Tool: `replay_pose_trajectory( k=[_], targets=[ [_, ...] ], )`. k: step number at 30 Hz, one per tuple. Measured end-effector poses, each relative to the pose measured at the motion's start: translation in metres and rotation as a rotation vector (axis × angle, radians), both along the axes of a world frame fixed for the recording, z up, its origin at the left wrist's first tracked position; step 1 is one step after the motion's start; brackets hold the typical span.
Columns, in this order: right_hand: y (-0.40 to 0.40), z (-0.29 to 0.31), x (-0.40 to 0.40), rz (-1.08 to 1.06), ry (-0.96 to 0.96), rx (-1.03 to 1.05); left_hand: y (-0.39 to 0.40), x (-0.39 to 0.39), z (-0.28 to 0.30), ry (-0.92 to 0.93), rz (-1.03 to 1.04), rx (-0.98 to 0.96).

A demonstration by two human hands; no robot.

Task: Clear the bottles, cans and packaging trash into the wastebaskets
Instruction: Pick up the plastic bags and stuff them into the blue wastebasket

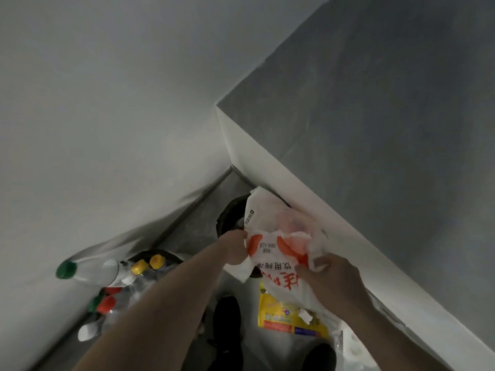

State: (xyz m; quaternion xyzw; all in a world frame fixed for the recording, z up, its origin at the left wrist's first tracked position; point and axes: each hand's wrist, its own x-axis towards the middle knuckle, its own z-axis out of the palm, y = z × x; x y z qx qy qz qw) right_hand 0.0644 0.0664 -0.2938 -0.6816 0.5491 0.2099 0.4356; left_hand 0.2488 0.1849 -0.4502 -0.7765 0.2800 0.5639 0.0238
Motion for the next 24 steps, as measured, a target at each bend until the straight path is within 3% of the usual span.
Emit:
replay_pose_trajectory(
  k=[3,7,10,13,19,24],
  targets=[
    [0.001,-0.019,0.027,0.140,0.038,-0.068,-0.002,0.011,-0.009,0.066,0.370,0.006],
    [-0.002,-0.048,0.063,0.297,0.118,-0.133,0.012,0.016,0.000,-0.076,0.462,-0.135],
    [0.003,-0.073,0.084,0.346,0.167,-0.118,0.022,0.014,0.012,-0.261,0.314,-0.397],
    [0.013,-0.098,0.092,0.384,0.180,-0.119,0.029,0.009,0.008,-0.263,0.049,-0.557],
    [0.030,-0.150,0.098,0.551,0.183,-0.147,0.040,0.010,-0.036,-0.301,-0.442,-0.375],
    [0.036,-0.194,0.090,0.486,0.156,-0.145,0.019,0.012,-0.075,-0.357,-0.572,-0.226]
  ],
)
